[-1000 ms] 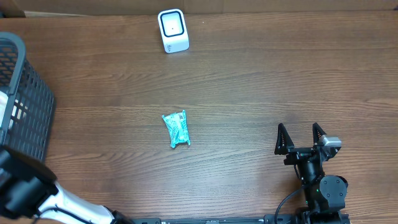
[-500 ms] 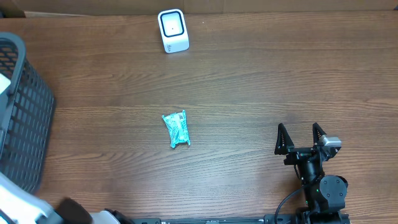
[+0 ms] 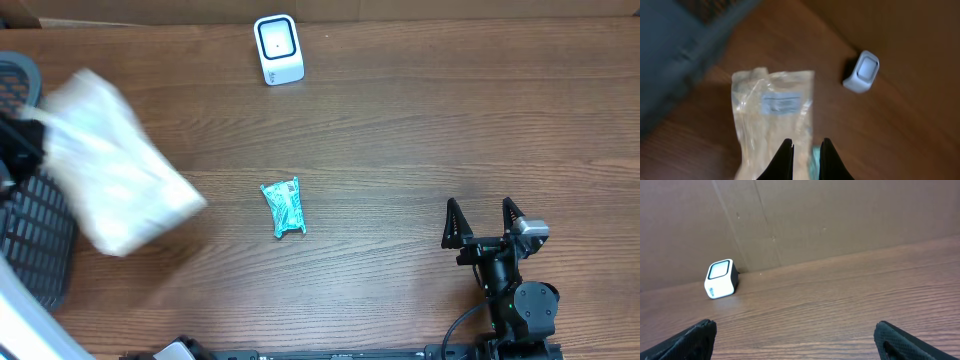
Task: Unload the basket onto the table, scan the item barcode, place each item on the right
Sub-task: 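Lift the clear bag out and drop it beside the teal packet, then reach into the basket and grasp the green Kleenex tissue pack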
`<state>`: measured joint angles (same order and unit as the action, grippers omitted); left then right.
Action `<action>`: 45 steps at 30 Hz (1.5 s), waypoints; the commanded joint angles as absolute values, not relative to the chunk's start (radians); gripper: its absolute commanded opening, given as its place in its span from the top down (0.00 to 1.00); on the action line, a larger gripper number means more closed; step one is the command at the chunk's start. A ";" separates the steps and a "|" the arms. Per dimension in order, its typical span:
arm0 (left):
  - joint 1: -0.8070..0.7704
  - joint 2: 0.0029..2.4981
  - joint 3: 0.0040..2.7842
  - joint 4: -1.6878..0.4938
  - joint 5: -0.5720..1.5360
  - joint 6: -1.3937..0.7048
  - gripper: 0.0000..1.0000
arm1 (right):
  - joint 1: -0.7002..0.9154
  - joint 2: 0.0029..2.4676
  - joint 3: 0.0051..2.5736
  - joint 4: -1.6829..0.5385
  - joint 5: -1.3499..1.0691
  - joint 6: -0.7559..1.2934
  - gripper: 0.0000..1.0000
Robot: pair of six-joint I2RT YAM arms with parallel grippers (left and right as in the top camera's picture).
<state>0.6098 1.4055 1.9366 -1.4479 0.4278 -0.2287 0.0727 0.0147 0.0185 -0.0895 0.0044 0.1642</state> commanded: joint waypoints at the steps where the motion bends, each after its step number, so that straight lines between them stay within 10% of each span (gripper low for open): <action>1: 0.509 1.439 1.872 -1.475 0.457 -0.178 0.93 | 0.072 0.003 0.008 -0.083 0.009 0.167 0.00; 16: 0.250 1.526 1.692 -1.299 0.277 -0.175 0.82 | 0.072 0.003 0.008 -0.083 0.009 0.167 0.00; 23: 0.384 1.526 1.998 -1.343 0.154 -0.186 0.14 | 0.072 0.003 0.008 -0.083 0.009 0.167 0.00; 26: 0.496 1.526 2.080 -1.342 0.075 -0.212 0.00 | 0.072 0.003 0.008 -0.083 0.009 0.167 0.00; 35: 0.864 1.623 2.035 -1.300 0.021 -0.323 0.00 | 0.072 0.003 0.008 -0.083 0.009 0.167 0.00; 45: 0.898 1.948 2.004 -1.237 -0.012 -0.243 0.04 | 0.072 0.003 0.008 -0.083 0.009 0.167 0.00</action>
<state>0.9047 1.8809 2.0098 -1.2518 0.0166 -0.2821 0.0727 0.0147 0.0185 -0.0898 0.0048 0.1642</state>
